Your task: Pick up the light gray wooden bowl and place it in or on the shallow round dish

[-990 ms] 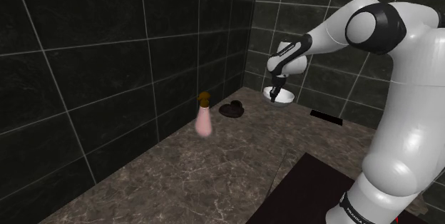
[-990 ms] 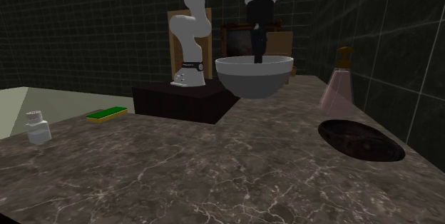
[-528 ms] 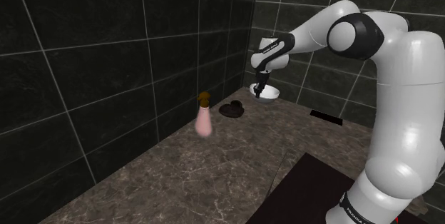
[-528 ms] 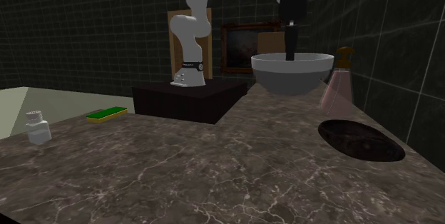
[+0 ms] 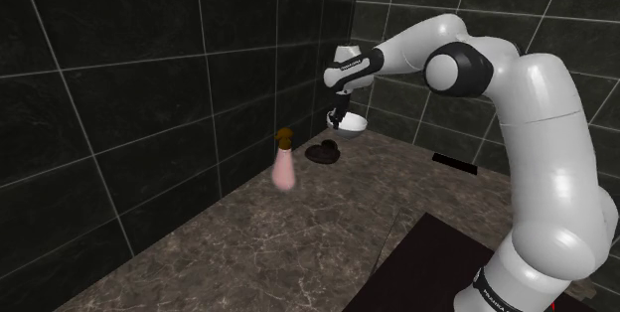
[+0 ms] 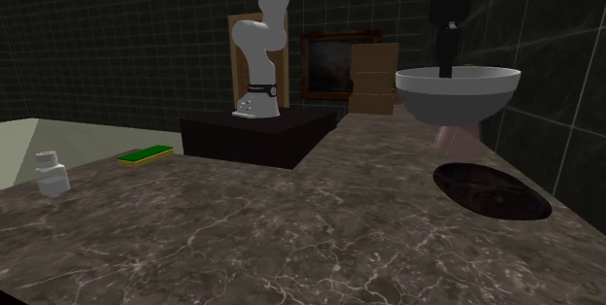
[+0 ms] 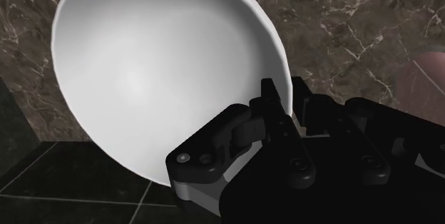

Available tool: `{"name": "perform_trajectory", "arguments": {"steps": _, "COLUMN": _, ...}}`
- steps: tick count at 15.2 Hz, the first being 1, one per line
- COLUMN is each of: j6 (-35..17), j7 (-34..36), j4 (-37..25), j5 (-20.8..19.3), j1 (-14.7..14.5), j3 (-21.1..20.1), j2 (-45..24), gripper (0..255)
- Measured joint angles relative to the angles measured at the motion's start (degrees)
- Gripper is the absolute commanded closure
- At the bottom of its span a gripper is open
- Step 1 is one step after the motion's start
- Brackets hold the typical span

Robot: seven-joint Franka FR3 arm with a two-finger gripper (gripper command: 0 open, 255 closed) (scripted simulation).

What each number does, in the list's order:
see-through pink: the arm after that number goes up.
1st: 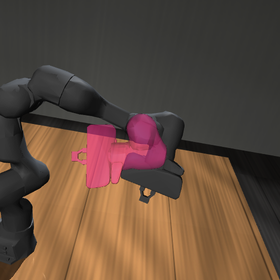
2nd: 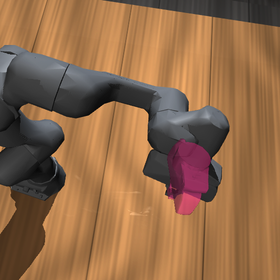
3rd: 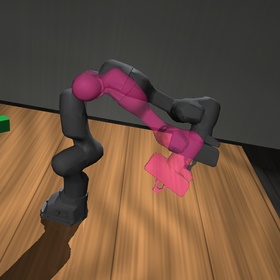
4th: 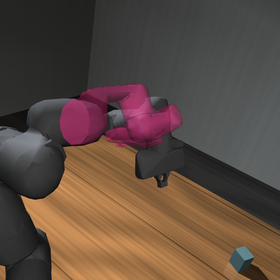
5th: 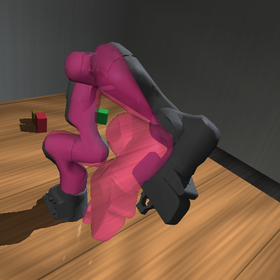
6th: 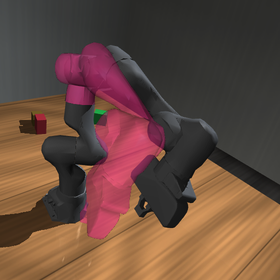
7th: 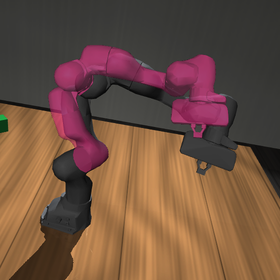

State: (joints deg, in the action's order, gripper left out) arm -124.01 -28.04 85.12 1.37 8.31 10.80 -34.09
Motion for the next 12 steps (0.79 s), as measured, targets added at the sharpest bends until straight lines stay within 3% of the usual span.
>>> {"name": "perform_trajectory", "arguments": {"steps": 6, "j6": 9.66, "j7": 3.99, "j4": -21.40, "j5": 0.42, "j1": -1.65, "j3": -1.22, "j2": -11.99, "gripper": 255}}
{"name": "perform_trajectory", "arguments": {"steps": 12, "j6": 8.01, "j7": 4.55, "j4": -22.75, "j5": 0.59, "j1": -1.74, "j3": -1.43, "j2": -15.08, "gripper": 255}}
